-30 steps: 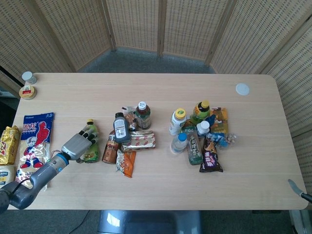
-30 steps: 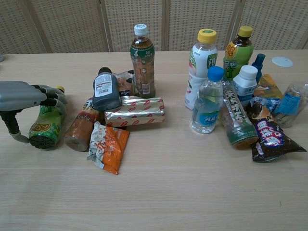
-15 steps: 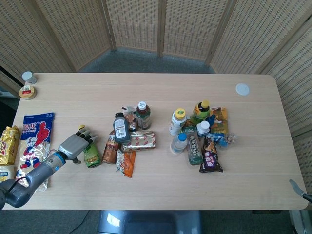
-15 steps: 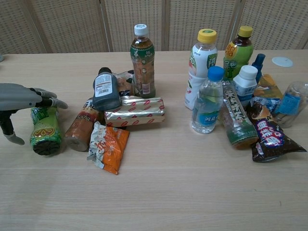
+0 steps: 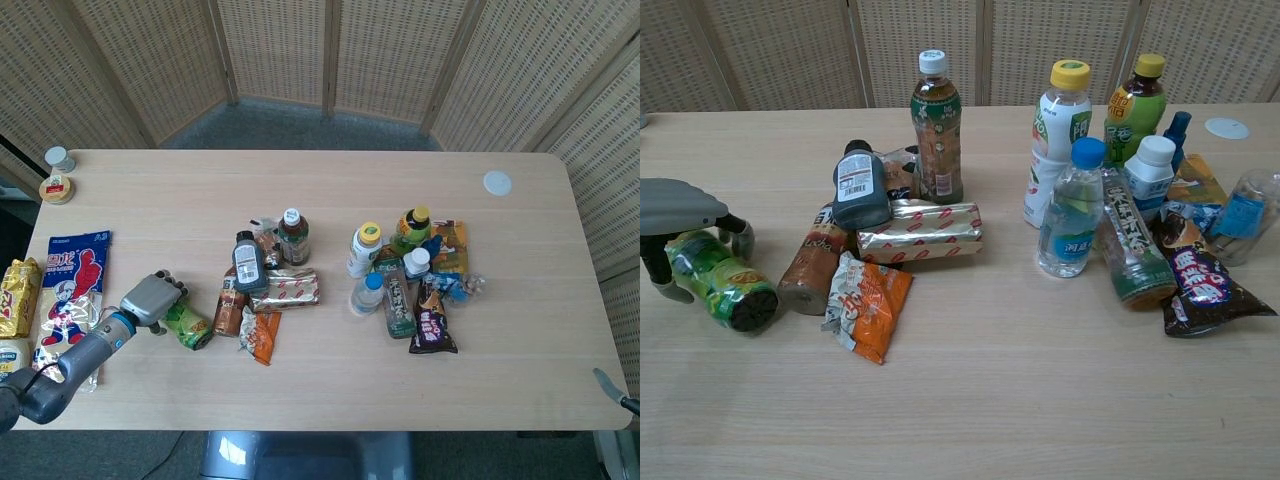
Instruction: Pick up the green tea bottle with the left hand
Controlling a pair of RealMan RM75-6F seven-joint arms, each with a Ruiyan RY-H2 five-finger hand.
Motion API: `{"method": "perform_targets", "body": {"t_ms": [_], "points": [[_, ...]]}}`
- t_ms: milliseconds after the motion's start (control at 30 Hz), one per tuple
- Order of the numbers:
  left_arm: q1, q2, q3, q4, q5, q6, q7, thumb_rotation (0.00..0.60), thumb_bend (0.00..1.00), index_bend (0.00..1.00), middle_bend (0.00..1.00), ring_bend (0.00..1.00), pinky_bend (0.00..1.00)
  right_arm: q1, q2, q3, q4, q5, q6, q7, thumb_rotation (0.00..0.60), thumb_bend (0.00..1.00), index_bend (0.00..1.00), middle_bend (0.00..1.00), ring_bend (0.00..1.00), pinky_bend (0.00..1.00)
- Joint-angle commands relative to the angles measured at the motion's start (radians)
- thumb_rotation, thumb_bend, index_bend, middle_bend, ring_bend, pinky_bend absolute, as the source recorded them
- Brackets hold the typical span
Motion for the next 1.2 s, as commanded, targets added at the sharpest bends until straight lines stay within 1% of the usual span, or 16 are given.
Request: {"method": "perform_targets", "body": {"t_ms": [33, 133, 233, 333, 500, 700, 833, 933, 1033, 1200], "points": [[0.005, -0.004, 0.001, 0.002, -0.011, 0.003, 0.018, 0.6, 0.28, 0.48, 0.53, 0.49, 0.39, -0.001, 0.0, 0.0, 0.001, 0.0, 0.0, 0.002, 0.354, 0.15, 0.0, 0.0, 0.0, 0.0], [0.01, -0.006, -0.003, 0.0, -0.023, 0.013, 0.037, 0.6, 0.28, 0.52, 0.64, 0.6, 0.51, -0.002, 0.0, 0.0, 0.002, -0.001, 0.002, 0.005, 0.351, 0.15, 0.0, 0.0, 0.0, 0.0], [0.019, -0.004, -0.014, -0.008, -0.038, 0.034, 0.044, 0.6, 0.29, 0.6, 0.72, 0.67, 0.59, -0.002, 0.0, 0.001, 0.003, -0.003, 0.003, 0.007, 0.355, 0.15, 0.0, 0.0, 0.0, 0.0], [0.03, 0.013, -0.031, -0.031, -0.048, 0.066, 0.032, 0.6, 0.31, 0.65, 0.77, 0.73, 0.64, 0.0, -0.001, 0.002, 0.004, -0.006, 0.002, 0.008, 0.353, 0.15, 0.0, 0.0, 0.0, 0.0], [0.055, 0.099, -0.074, -0.132, -0.061, 0.146, -0.033, 0.6, 0.31, 0.65, 0.77, 0.73, 0.65, 0.014, -0.011, 0.004, 0.011, -0.008, -0.017, 0.01, 0.351, 0.15, 0.0, 0.0, 0.0, 0.0], [0.089, 0.259, -0.133, -0.3, -0.051, 0.262, -0.13, 0.6, 0.31, 0.64, 0.77, 0.73, 0.65, 0.041, -0.032, 0.007, 0.023, -0.015, -0.05, 0.011, 0.353, 0.15, 0.0, 0.0, 0.0, 0.0], [0.114, 0.359, -0.19, -0.402, -0.055, 0.342, -0.226, 0.6, 0.3, 0.64, 0.76, 0.73, 0.65, 0.056, -0.053, 0.002, 0.034, -0.021, -0.073, 0.014, 0.354, 0.15, 0.0, 0.0, 0.0, 0.0], [0.124, 0.416, -0.227, -0.457, -0.076, 0.371, -0.278, 0.6, 0.3, 0.62, 0.76, 0.72, 0.64, 0.062, -0.065, -0.001, 0.043, -0.02, -0.083, 0.017, 0.355, 0.15, 0.0, 0.0, 0.0, 0.0], [0.132, 0.456, -0.262, -0.497, -0.097, 0.397, -0.32, 0.6, 0.29, 0.62, 0.75, 0.72, 0.63, 0.061, -0.073, -0.001, 0.049, -0.015, -0.084, 0.024, 0.354, 0.15, 0.0, 0.0, 0.0, 0.0], [0.139, 0.483, -0.295, -0.537, -0.115, 0.418, -0.364, 0.6, 0.29, 0.61, 0.75, 0.72, 0.63, 0.058, -0.073, -0.004, 0.056, -0.011, -0.083, 0.031, 0.358, 0.15, 0.0, 0.0, 0.0, 0.0]]}}
